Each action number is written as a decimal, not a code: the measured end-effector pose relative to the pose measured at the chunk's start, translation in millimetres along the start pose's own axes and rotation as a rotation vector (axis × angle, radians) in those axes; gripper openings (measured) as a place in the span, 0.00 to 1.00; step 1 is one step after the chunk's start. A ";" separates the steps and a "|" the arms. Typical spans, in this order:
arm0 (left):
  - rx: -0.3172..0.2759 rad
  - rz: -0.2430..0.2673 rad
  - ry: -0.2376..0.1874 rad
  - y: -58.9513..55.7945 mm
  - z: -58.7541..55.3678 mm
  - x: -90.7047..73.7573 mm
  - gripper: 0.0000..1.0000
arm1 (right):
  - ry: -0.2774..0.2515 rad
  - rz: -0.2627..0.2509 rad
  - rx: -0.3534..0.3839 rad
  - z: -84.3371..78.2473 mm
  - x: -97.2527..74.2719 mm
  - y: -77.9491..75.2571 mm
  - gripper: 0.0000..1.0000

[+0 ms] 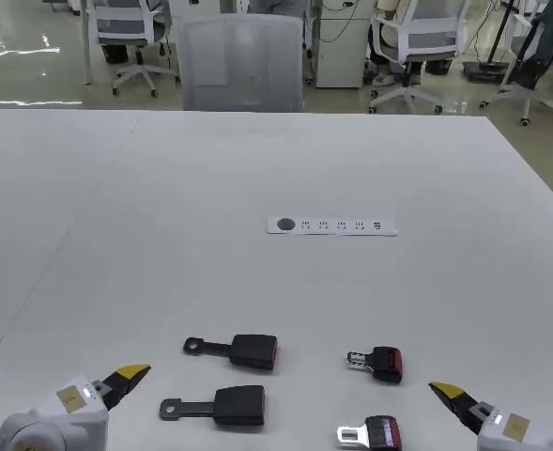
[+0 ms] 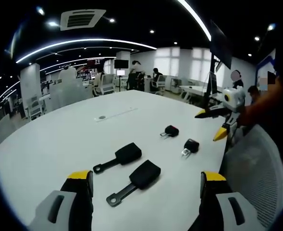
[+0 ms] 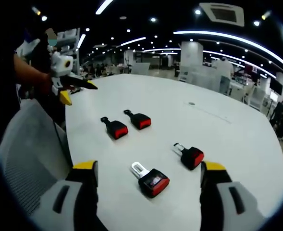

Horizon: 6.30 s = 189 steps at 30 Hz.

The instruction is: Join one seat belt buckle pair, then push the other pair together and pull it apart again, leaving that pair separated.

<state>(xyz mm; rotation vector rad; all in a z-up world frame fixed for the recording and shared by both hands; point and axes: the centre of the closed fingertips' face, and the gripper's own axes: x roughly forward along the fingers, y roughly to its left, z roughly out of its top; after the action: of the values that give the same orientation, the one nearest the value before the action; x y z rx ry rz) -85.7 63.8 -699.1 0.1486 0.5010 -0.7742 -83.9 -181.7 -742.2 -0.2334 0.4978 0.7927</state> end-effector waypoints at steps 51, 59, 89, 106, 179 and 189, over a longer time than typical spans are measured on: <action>0.014 -0.020 0.014 7.5 -1.3 10.9 0.94 | 0.031 0.048 -0.019 -8.3 6.3 -6.8 0.90; 0.042 -0.048 0.044 7.7 -5.4 19.2 0.94 | 0.059 0.093 -0.050 -13.1 12.3 -3.0 0.91; 0.204 -0.182 0.187 19.3 -32.5 63.4 0.88 | 0.196 0.285 -0.150 -39.4 45.1 -3.2 0.83; 0.374 -0.316 0.319 14.3 -59.2 103.3 0.77 | 0.296 0.416 -0.238 -61.5 55.5 -4.2 0.69; 0.513 -0.547 0.423 2.2 -90.6 121.7 0.34 | 0.160 0.493 -0.207 -57.6 87.4 2.2 0.35; 0.503 -0.543 0.419 1.9 -90.1 121.9 0.34 | 0.137 0.493 -0.196 -47.8 104.4 16.0 0.35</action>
<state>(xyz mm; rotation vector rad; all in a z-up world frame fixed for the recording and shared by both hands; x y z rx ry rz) -44.6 15.8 -837.0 0.6712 0.7487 -1.4084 -49.6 -124.1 -836.8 -0.3543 0.6176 1.3155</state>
